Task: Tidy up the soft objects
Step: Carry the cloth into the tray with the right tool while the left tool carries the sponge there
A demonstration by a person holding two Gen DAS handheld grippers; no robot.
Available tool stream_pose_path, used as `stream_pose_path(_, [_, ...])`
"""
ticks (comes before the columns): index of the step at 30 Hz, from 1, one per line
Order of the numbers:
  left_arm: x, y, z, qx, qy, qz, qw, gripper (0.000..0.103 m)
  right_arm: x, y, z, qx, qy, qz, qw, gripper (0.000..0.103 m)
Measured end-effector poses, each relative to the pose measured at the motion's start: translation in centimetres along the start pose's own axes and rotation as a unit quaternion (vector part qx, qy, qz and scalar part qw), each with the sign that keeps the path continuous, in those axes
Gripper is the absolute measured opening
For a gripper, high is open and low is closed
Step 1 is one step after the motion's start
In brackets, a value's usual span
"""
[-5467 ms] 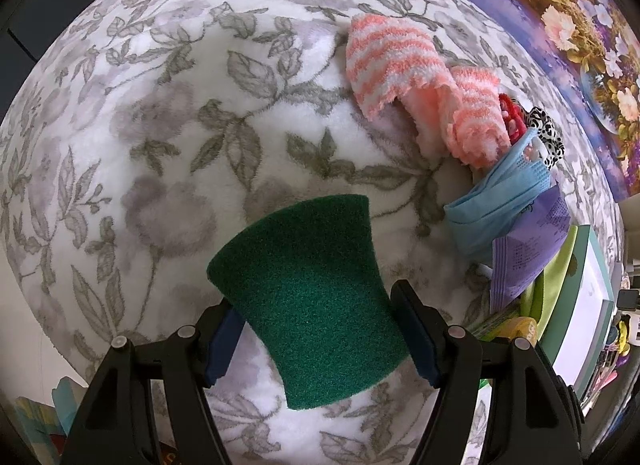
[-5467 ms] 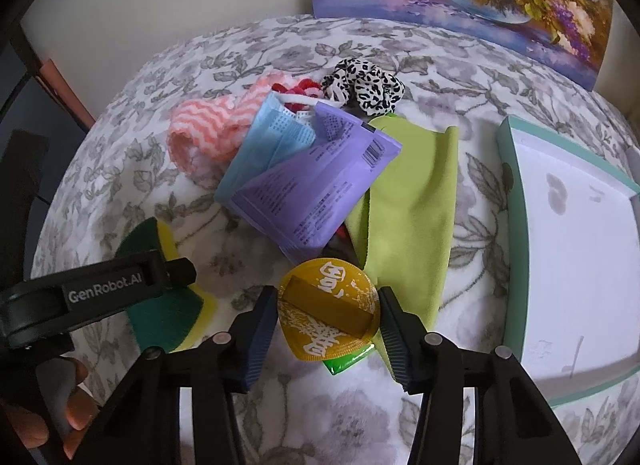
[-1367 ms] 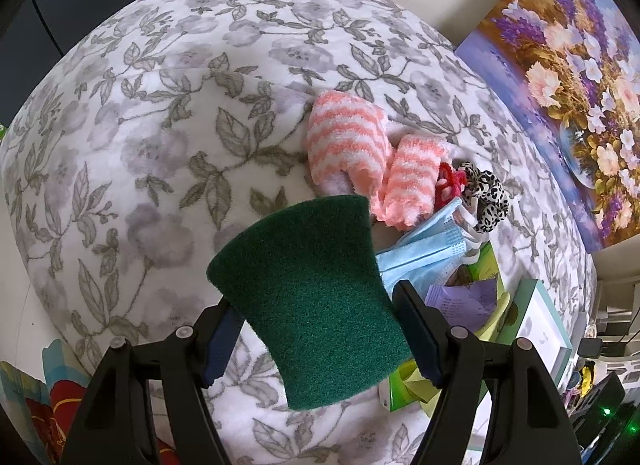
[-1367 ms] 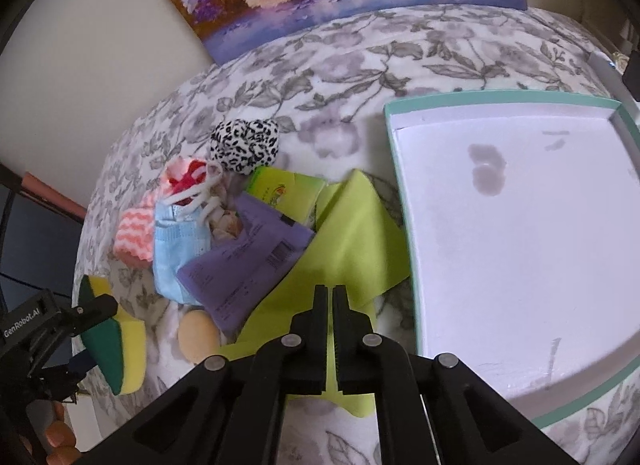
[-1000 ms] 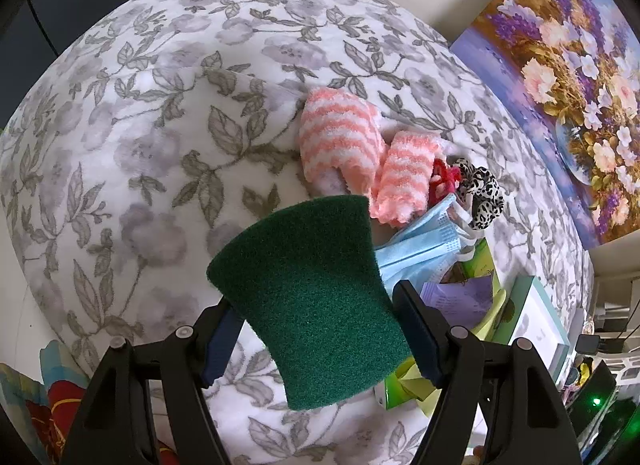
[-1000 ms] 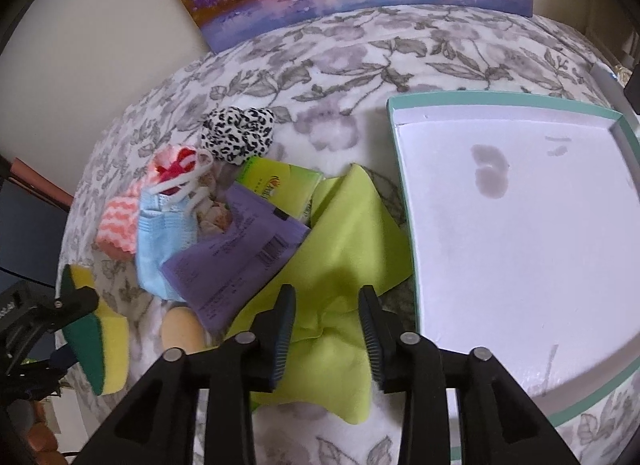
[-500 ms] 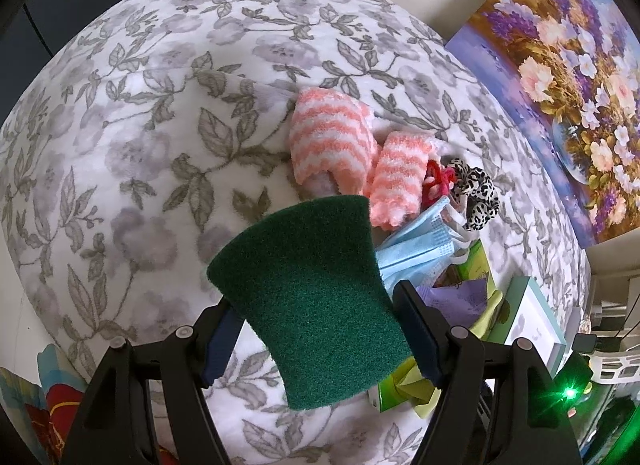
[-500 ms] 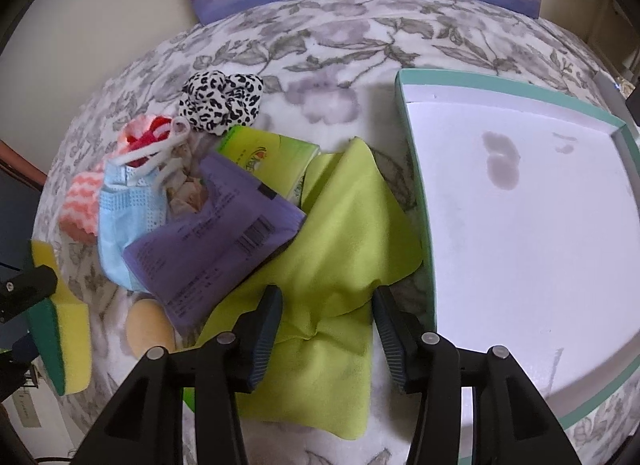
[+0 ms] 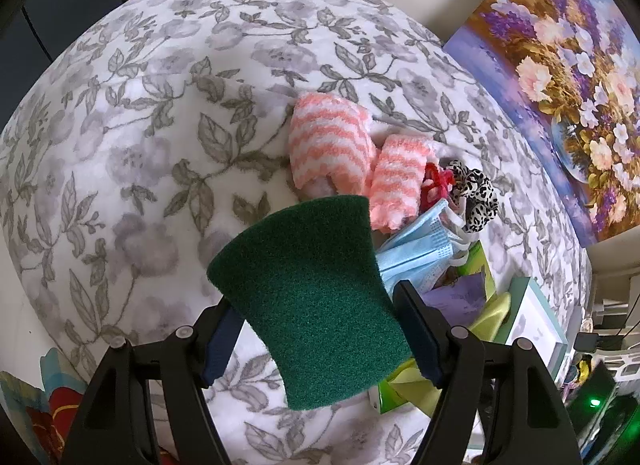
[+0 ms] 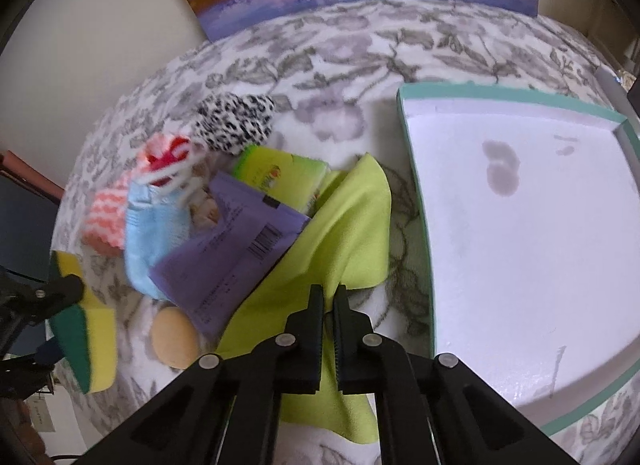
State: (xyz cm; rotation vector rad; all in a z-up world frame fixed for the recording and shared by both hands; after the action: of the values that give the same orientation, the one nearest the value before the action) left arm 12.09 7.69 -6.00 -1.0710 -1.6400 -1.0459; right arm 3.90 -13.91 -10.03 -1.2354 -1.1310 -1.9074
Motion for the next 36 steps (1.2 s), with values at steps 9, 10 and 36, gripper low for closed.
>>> stream_pose_path(9, [1.3,-0.4,-1.3,-0.022,0.001,-0.02,0.9995,0.075,5.5,1.4,-0.9,-0.018,0.033,-0.058,0.998,0.004])
stream_pose_path(10, [1.7,-0.5,-1.6,-0.027,0.002,-0.026,0.9993,0.075,6.3,1.7,-1.1,-0.022,0.039,-0.067,0.997,0.004])
stream_pose_path(36, [-1.4,-13.2,-24.0,-0.307,-0.026,-0.022,0.9512,0.075,13.3,1.7,-22.2,-0.203,-0.057,-0.155,0.965,0.004])
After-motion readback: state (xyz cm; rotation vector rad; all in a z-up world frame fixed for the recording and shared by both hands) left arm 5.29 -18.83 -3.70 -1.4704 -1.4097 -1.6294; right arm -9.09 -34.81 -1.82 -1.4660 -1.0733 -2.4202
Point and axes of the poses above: each gripper's, at about its wrist camera, not at the fingertips, and x roughly against the way its jaws point, z to its left, y to its top, the point moved 3 cm from there along -x, roughly the way its jaws point, and after that the axes turned 4 degrees about x, right-handed, at the moved point
